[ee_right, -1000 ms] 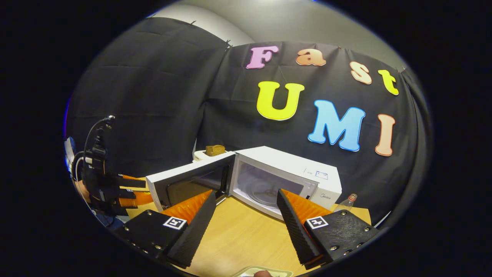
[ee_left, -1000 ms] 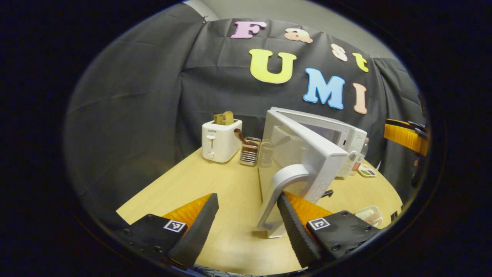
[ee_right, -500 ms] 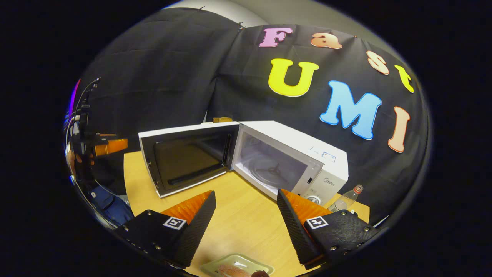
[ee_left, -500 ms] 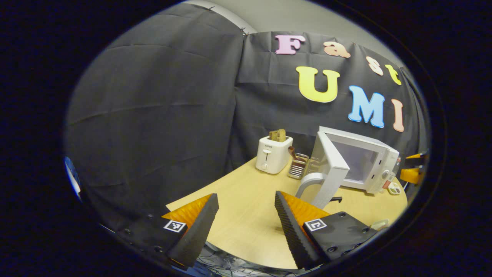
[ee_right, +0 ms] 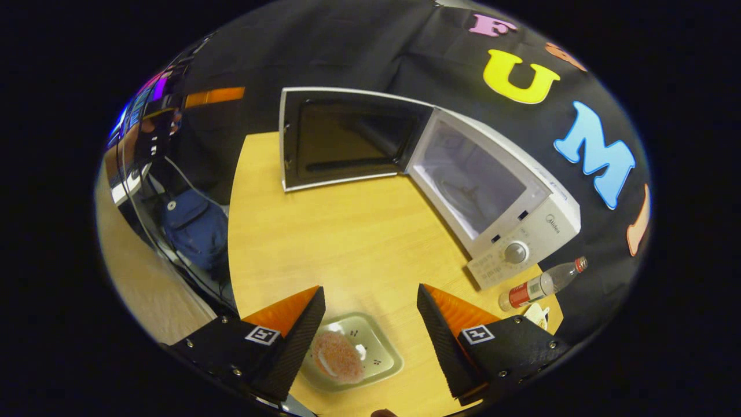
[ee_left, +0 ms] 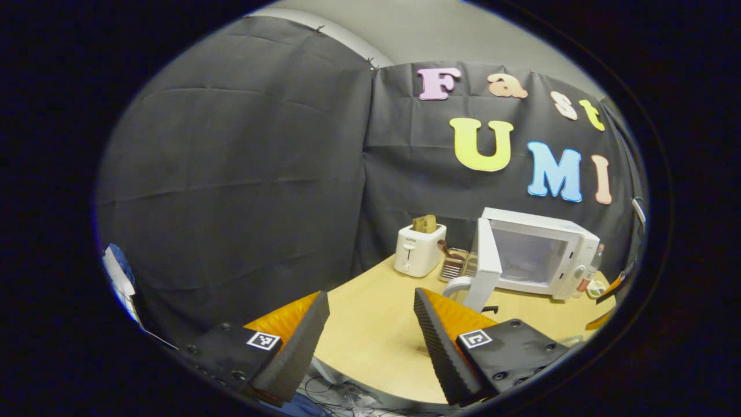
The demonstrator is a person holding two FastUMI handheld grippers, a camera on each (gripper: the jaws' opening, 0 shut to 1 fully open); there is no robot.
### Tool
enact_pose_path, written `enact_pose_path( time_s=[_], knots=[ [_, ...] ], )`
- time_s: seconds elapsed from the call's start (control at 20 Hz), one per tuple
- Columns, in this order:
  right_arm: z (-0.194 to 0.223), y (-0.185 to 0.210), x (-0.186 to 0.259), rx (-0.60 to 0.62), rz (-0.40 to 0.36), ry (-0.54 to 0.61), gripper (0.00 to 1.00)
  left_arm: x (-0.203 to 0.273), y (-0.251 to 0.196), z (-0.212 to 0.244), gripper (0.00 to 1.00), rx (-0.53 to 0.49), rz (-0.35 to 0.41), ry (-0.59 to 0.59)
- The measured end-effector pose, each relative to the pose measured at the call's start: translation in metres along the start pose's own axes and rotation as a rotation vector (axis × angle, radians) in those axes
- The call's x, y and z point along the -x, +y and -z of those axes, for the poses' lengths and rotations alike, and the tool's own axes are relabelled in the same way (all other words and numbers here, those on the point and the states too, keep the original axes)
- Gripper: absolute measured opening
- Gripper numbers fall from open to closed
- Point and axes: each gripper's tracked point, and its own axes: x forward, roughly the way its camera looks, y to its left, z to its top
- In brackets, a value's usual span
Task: Open the microwave oven with the left hand, put the food in, and close the microwave oven.
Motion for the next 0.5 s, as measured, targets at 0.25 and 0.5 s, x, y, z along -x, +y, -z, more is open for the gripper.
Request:
enact_pose_path(
  time_s=[0.25,0.5],
  knots=[
    [0.048,0.024,0.000,0.077,-0.084,0.121,0.98,0.006,-0.008,0.006,0.96,-0.021,0.002,0.011],
    [0.080,0.030,-0.009,0.136,-0.103,0.210,0.98,0.013,-0.009,0.010,0.96,-0.013,-0.004,0.017]
  ],
)
